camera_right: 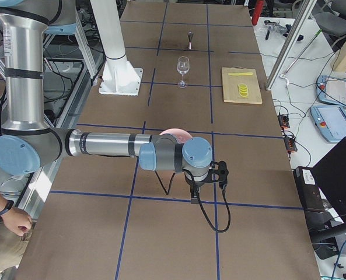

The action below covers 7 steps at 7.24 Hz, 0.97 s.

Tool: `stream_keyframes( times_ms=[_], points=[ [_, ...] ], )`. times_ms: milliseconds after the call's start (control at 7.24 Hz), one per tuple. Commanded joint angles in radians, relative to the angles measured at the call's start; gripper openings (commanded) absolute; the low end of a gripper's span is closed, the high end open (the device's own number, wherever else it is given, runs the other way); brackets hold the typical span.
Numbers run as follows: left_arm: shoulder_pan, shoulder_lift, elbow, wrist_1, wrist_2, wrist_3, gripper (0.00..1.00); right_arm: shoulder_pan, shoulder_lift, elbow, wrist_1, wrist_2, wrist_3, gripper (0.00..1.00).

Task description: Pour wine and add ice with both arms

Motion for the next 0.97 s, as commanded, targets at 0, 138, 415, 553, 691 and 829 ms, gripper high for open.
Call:
stream_keyframes(
  times_ms=[0, 138, 415, 553, 691, 829],
  points=[
    [0.0, 0.0, -0.017, -0.002, 0.0, 0.0, 1.0, 0.0, 0.001, 0.002, 0.0, -0.002, 0.0, 1.0],
    [0.0, 0.0, -0.034, -0.002, 0.0, 0.0, 1.0, 0.0, 0.001, 0.0, 0.0, -0.002, 0.0, 1.0],
    [-0.002, -0.008, -0.139, 0.001, 0.0, -0.009, 1.0, 0.0, 0.001, 0.003, 0.0, 0.001, 0.008, 1.0],
    [-0.008, -0.008, -0.222, 0.005, 0.002, -0.033, 1.0, 0.0, 0.002, 0.009, 0.0, 0.005, 0.011, 1.0],
    [-0.007, -0.003, -0.309, 0.003, 0.002, -0.122, 1.0, -0.001, 0.001, 0.011, -0.001, 0.006, 0.012, 1.0],
    [0.006, 0.003, -0.383, 0.001, 0.0, -0.208, 1.0, -0.001, 0.001, 0.012, -0.006, 0.006, 0.014, 1.0]
  ],
)
